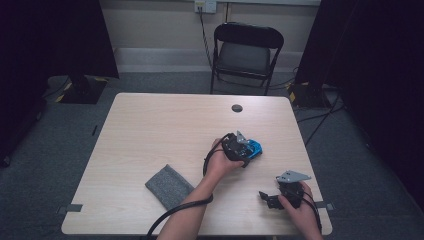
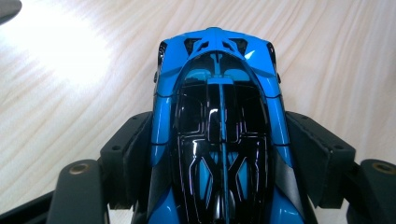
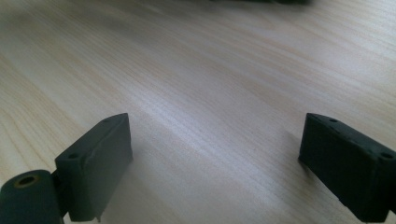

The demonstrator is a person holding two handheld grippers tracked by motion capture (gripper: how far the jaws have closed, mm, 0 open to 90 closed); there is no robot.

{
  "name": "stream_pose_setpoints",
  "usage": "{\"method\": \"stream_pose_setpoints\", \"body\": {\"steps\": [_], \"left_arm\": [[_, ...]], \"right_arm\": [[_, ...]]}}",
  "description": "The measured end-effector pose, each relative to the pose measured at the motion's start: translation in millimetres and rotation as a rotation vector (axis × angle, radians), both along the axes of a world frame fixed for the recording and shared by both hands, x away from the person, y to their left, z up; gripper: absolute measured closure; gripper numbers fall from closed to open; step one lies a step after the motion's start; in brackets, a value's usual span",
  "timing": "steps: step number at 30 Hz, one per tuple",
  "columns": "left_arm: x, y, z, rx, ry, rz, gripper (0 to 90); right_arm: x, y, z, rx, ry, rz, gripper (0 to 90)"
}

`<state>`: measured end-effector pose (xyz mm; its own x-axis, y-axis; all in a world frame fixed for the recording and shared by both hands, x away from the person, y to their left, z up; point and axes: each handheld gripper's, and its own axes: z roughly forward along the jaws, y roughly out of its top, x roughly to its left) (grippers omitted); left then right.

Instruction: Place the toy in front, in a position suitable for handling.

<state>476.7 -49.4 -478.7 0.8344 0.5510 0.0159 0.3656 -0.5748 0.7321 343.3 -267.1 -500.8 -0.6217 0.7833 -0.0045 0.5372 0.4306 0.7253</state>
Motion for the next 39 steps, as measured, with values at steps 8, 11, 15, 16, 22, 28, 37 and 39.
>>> {"method": "stream_pose_setpoints", "body": {"steps": [8, 11, 15, 16, 22, 28, 37, 39], "left_arm": [[-1.5, 0.7, 10.6, -0.013, 0.002, -0.013, 27.9], [-1.2, 9.7, 15.7, -0.003, -0.006, -0.011, 27.9], [-0.6, 20.6, 18.8, -0.017, -0.002, 0.006, 27.9], [-0.3, 26.7, 20.3, -0.006, -0.006, 0.008, 27.9], [-1.3, 59.9, 20.3, -0.009, -0.002, 0.051, 27.9], [-2.5, 102.0, 14.3, 0.002, 0.010, 0.106, 27.8], [-4.8, 150.1, 2.4, 0.011, 0.021, 0.180, 27.8], [-6.3, 155.5, 0.3, 0.013, 0.025, 0.180, 27.8]], "right_arm": [[0.0, 0.0, 0.0, 0.000, 0.001, 0.000, 8.5], [-0.1, 0.1, 0.0, 0.001, 0.002, -0.001, 8.5], [-0.1, 0.0, 0.0, 0.000, 0.000, 0.000, 8.5], [-0.1, 0.0, 0.0, 0.000, 0.000, 0.000, 8.5], [0.0, 0.1, 0.0, 0.001, 0.001, -0.001, 8.5], [-0.1, 0.1, 0.0, 0.001, 0.001, -0.001, 8.5], [0.0, 0.1, 0.0, 0.001, 0.001, -0.001, 8.5], [0.0, 0.1, 0.0, 0.001, 0.001, -0.001, 8.5]]}}
